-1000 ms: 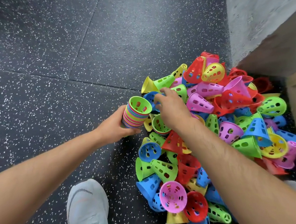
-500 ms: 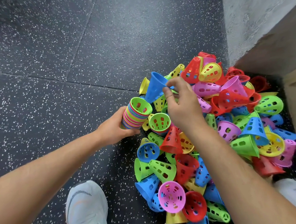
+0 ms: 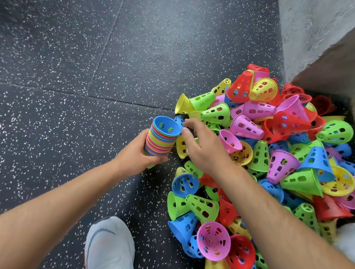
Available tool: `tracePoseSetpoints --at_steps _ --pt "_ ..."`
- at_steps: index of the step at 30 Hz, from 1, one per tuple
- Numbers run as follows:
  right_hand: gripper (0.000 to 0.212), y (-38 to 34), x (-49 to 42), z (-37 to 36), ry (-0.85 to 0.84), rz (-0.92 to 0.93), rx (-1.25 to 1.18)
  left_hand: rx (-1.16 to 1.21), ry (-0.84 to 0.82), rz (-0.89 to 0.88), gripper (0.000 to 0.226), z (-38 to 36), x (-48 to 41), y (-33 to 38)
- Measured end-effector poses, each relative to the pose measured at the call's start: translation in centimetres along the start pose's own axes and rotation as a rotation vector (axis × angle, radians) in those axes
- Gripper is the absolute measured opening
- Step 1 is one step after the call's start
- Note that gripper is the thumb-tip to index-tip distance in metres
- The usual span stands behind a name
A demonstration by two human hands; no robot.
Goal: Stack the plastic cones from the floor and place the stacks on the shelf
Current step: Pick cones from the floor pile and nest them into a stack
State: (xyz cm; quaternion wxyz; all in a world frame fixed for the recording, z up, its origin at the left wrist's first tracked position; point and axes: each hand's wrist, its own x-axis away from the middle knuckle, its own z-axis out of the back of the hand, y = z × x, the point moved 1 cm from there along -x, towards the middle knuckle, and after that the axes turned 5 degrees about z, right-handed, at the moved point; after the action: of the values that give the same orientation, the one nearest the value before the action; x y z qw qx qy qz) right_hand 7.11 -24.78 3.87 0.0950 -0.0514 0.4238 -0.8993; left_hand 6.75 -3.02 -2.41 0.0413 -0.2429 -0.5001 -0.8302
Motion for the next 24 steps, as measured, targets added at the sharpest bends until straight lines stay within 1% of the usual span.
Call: tracePoseSetpoints --at_steps 2,3,6,8,11,14,17,20,22,24 --pt "0.024 0.5 -1.0 -0.2 0.003 0.014 0.07 -0.005 0.032 0.017 0.075 0.6 0.3 -0.5" --pt "0.024 0.8 -1.4 -0.4 -0.022 0.031 0.114 -0.014 0.041 0.02 0.075 0.9 0.5 -0.6" --pt "0.026 1.6 -2.4 -1.1 -0.143 0.059 0.281 -0.043 0.044 0.014 0.081 1.2 0.7 -0.6" --pt "0.028 2.1 -2.8 -1.7 -0.208 0.045 0.389 -0.054 0.036 0.007 0.077 1.1 0.9 -0.6" --pt "0.036 2.7 -3.3 -2.5 -0.292 0.019 0.47 -0.066 0.039 0.0 0.076 0.9 0.9 -0.5" --pt "0.038 2.8 -3.6 -2.6 -0.301 0.013 0.491 -0.042 0.03 0.017 0.071 1.2 1.0 -0.7" --pt "0.038 2.5 -3.5 -2.2 -0.196 0.006 0.378 -0.03 0.022 0.025 0.07 1.3 1.0 -0.8" --pt "0.04 1.7 -3.5 -1.1 0.029 0.012 0.195 -0.048 0.025 0.014 0.071 1.2 1.2 -0.7" --pt "0.051 0.9 -3.6 0.0 0.163 0.009 0.133 -0.051 0.016 0.006 0.076 1.1 1.2 -0.7" --pt "0.059 0.2 -3.8 1.0 0.256 0.014 0.098 -0.057 0.015 0.006 0.084 1.1 1.2 -0.8"
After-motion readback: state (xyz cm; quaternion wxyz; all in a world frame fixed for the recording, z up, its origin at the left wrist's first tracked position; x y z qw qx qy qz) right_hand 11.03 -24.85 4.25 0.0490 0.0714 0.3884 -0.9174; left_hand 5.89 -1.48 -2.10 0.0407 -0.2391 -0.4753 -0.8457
